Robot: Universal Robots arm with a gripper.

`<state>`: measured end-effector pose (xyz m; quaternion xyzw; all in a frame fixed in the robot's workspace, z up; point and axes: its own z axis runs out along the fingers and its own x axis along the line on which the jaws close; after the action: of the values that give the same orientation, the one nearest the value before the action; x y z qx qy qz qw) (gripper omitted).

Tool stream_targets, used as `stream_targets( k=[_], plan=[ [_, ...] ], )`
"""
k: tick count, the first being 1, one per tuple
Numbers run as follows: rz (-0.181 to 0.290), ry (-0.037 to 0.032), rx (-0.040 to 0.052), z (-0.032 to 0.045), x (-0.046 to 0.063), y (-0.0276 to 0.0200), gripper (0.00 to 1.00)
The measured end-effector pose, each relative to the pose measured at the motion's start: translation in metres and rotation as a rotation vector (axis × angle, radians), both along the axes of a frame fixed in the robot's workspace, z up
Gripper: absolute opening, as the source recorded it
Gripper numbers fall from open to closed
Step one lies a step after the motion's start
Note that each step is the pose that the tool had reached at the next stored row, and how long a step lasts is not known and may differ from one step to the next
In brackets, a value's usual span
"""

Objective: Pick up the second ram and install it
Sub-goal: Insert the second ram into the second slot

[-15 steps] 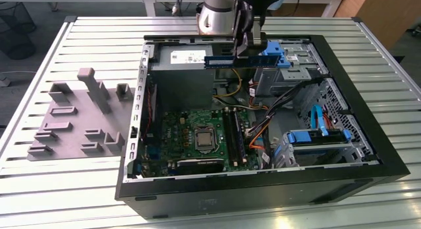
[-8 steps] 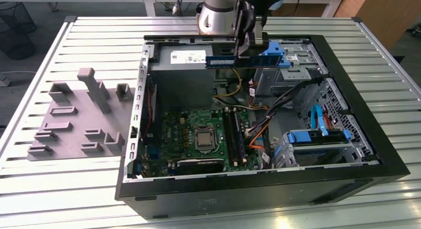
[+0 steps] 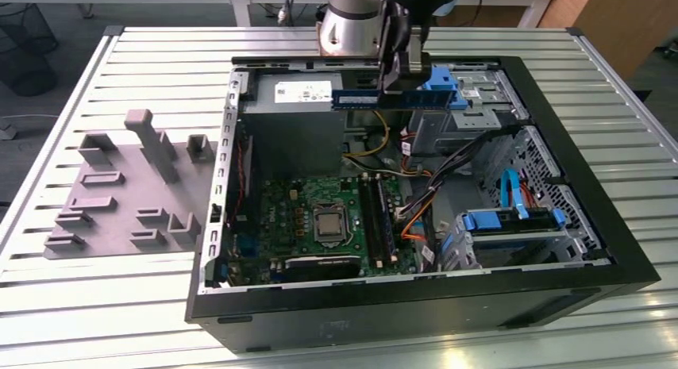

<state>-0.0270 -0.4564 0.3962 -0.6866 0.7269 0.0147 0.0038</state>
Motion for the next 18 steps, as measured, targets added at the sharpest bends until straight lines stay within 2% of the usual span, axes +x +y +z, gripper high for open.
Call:
stream_targets(
  k=[4,18],
  plan=[
    [-0.062,0.0001,-0.0013,-0.0004,-0.0001,0.0,0.14],
    [-0.098,0.0,-0.0012,-0.0008,-0.0024,-0.0001,0.14]
  ],
)
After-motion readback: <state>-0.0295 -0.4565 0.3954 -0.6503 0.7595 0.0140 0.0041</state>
